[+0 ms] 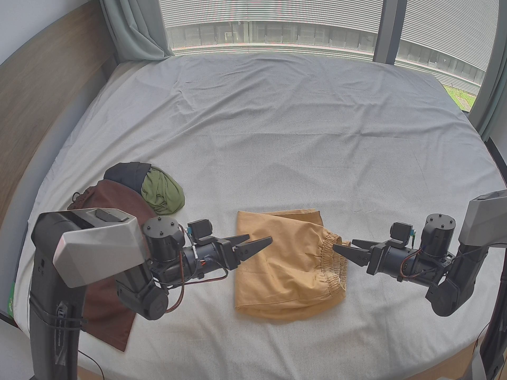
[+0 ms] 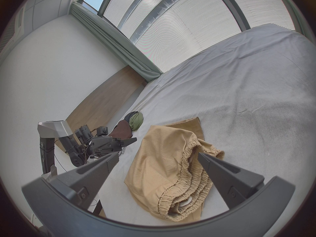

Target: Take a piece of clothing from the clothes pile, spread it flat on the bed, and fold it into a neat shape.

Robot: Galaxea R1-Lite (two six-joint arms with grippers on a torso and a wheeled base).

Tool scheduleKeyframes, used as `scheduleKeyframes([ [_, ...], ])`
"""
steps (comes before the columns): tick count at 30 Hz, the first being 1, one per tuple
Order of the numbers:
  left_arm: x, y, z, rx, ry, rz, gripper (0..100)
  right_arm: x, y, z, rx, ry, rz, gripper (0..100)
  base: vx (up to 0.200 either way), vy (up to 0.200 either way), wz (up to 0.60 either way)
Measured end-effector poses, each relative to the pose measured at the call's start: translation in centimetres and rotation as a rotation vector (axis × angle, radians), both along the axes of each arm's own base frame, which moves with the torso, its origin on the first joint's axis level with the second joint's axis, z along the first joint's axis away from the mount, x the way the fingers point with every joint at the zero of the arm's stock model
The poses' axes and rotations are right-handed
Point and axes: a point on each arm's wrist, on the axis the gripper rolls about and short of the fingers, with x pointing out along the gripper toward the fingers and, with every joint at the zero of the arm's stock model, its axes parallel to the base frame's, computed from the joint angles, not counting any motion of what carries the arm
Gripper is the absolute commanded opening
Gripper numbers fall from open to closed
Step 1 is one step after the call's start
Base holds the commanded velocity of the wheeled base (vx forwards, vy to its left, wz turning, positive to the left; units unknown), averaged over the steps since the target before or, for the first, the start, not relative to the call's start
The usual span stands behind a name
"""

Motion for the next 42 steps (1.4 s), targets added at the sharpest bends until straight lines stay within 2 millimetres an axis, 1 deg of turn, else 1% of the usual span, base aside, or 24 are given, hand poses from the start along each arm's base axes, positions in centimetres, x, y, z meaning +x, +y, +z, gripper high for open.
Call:
scheduleKeyframes([
  [5,-0.1,3.1,0.4,0.036,-0.017,0.021,100,-0.2,0.2,0.1,0.0,-0.001,0.008,100,0.0,0.0,0.0],
  [8,-0.3,4.5,1.3,0.048,-0.046,0.036,100,-0.2,0.3,0.1,0.0,-0.001,0.011,100,0.0,0.0,0.0],
  [12,-0.7,6.6,3.1,0.053,-0.09,0.068,100,-0.3,0.5,0.2,0.0,-0.002,0.018,100,0.0,0.0,0.0],
  [15,-1.5,8.0,4.1,0.06,-0.103,0.064,100,-0.4,0.7,0.2,-0.001,-0.004,0.02,100,0.0,0.0,0.0],
  [19,-3.1,9.5,4.6,0.099,-0.133,0.03,100,-0.5,1.0,0.2,-0.003,-0.004,0.02,100,0.0,0.0,0.0],
  [24,-4.7,10.5,4.4,0.183,-0.218,-0.001,100,-0.9,1.7,0.1,-0.004,0.004,0.038,100,0.0,0.0,0.0],
  [29,-5.6,10.9,4.0,0.248,-0.279,-0.015,100,-1.7,2.5,-0.2,-0.011,0.03,0.07,100,0.0,0.0,0.0],
  [34,-5.9,11.4,3.3,0.27,-0.27,-0.011,100,-2.7,3.5,-0.8,-0.021,0.063,0.115,100,0.0,0.0,0.0],
  [42,-5.7,11.9,3.3,0.272,-0.268,0.009,100,-2.9,3.8,-2.1,-0.037,0.108,0.13,100,0.0,0.0,0.0],
])
